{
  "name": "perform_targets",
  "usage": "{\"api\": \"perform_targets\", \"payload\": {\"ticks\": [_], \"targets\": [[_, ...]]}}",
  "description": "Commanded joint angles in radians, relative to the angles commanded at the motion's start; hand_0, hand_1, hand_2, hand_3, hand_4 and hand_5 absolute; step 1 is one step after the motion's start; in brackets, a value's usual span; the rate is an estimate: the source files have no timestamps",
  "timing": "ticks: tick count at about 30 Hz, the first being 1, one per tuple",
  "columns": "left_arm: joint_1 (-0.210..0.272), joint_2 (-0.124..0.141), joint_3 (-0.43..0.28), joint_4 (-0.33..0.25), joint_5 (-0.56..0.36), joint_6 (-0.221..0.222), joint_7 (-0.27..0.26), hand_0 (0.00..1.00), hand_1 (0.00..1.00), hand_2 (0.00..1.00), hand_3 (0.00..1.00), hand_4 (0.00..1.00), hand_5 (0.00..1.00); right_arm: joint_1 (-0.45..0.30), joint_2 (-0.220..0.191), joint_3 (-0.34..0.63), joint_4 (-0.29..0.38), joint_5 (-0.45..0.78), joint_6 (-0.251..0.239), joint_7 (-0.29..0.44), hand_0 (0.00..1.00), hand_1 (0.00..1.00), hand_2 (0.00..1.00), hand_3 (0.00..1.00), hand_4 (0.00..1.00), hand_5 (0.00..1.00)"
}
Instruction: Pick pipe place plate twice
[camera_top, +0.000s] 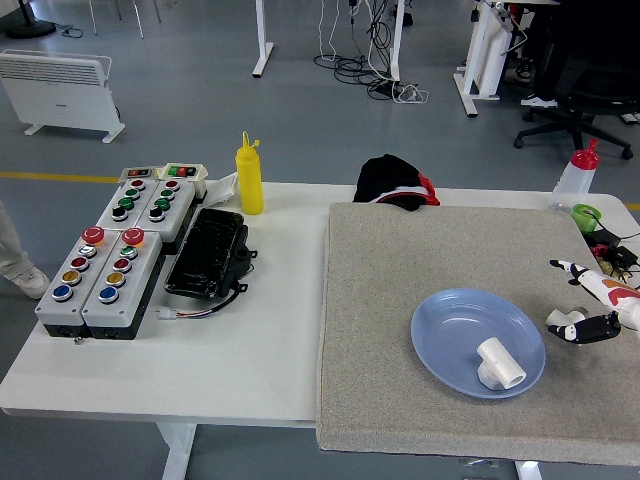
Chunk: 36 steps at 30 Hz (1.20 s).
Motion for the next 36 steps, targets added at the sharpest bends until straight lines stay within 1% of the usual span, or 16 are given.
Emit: {"api": "perform_targets", "payload": {"ticks": [1,6,7,9,12,13,17,18,19,21,24,25,26,30,31,36], "targets": [[-0.001,0.0,0.001,0.0,-0.001,0.0,0.0,0.707,0.669,0.662,0.673,0.489,0.998,0.01,0.005,-0.009,-0.027,0.004,0.003,0.003,0.943,0.879,0.947,0.981,0.809,0.315],[-0.007,0.001,0.001,-0.001,0.001,0.0,0.002,0.707,0.669,0.662,0.673,0.489,0.998,0.037,0.023,-0.027,-0.099,0.02,0.008,0.004,0.943,0.879,0.947,0.981,0.809,0.315],[-0.009,0.001,0.001,-0.001,0.002,0.001,0.002,0.707,0.67,0.662,0.673,0.489,0.998,0.048,0.03,-0.035,-0.119,0.025,0.011,0.008,0.923,0.862,0.93,0.958,0.8,0.312],[-0.011,0.001,-0.001,-0.002,0.004,0.001,0.004,0.707,0.67,0.662,0.673,0.489,0.998,0.06,0.037,-0.053,-0.142,0.034,0.017,0.01,0.923,0.862,0.93,0.958,0.8,0.312],[-0.012,0.0,-0.006,-0.003,0.011,0.001,0.007,0.707,0.67,0.662,0.673,0.489,0.998,0.075,0.049,-0.084,-0.164,0.052,0.031,0.006,0.923,0.862,0.93,0.958,0.8,0.312],[-0.013,0.0,-0.006,-0.003,0.012,0.001,0.008,0.708,0.669,0.662,0.672,0.489,0.998,0.077,0.052,-0.087,-0.167,0.055,0.033,0.005,0.883,0.832,0.891,0.923,0.79,0.316],[-0.015,0.0,-0.007,-0.003,0.013,0.002,0.008,0.708,0.669,0.662,0.672,0.489,0.998,0.083,0.064,-0.095,-0.171,0.06,0.039,0.001,0.883,0.832,0.891,0.923,0.79,0.316],[-0.015,0.0,-0.005,-0.003,0.011,0.002,0.007,0.708,0.669,0.662,0.672,0.489,0.998,0.087,0.068,-0.1,-0.177,0.066,0.038,-0.001,0.883,0.832,0.891,0.923,0.79,0.316],[-0.016,0.0,-0.003,-0.003,0.009,0.002,0.007,0.708,0.671,0.662,0.672,0.489,0.998,0.091,0.073,-0.105,-0.185,0.072,0.033,-0.001,0.86,0.818,0.867,0.914,0.78,0.311],[-0.016,0.001,-0.001,-0.003,0.006,0.003,0.006,0.708,0.671,0.662,0.672,0.489,0.998,0.096,0.078,-0.112,-0.195,0.078,0.025,-0.001,0.86,0.818,0.867,0.914,0.78,0.311],[-0.017,0.0,0.0,-0.003,0.006,0.003,0.006,0.708,0.671,0.662,0.672,0.489,0.998,0.114,0.097,-0.141,-0.237,0.088,0.006,-0.001,0.86,0.818,0.867,0.914,0.78,0.311],[-0.018,0.0,0.0,-0.003,0.004,0.003,0.006,0.708,0.669,0.662,0.671,0.488,0.998,0.118,0.099,-0.147,-0.244,0.089,0.003,0.0,0.833,0.787,0.822,0.887,0.766,0.301],[-0.019,0.0,0.001,-0.003,0.002,0.004,0.005,0.708,0.669,0.662,0.671,0.488,0.998,0.124,0.102,-0.157,-0.252,0.09,0.0,0.001,0.833,0.787,0.822,0.887,0.766,0.301],[-0.021,0.0,0.003,-0.003,-0.002,0.004,0.004,0.708,0.669,0.662,0.671,0.488,0.998,0.137,0.107,-0.18,-0.265,0.091,0.002,-0.011,0.833,0.787,0.822,0.887,0.766,0.301],[-0.021,0.0,0.003,-0.003,-0.002,0.003,0.004,0.707,0.671,0.663,0.671,0.488,0.998,0.143,0.108,-0.19,-0.27,0.089,0.002,-0.015,0.8,0.761,0.786,0.864,0.76,0.299],[-0.022,0.0,0.002,-0.003,0.001,0.003,0.004,0.707,0.671,0.663,0.671,0.488,0.998,0.156,0.112,-0.205,-0.287,0.099,0.006,-0.019,0.8,0.761,0.786,0.864,0.76,0.299]]}}
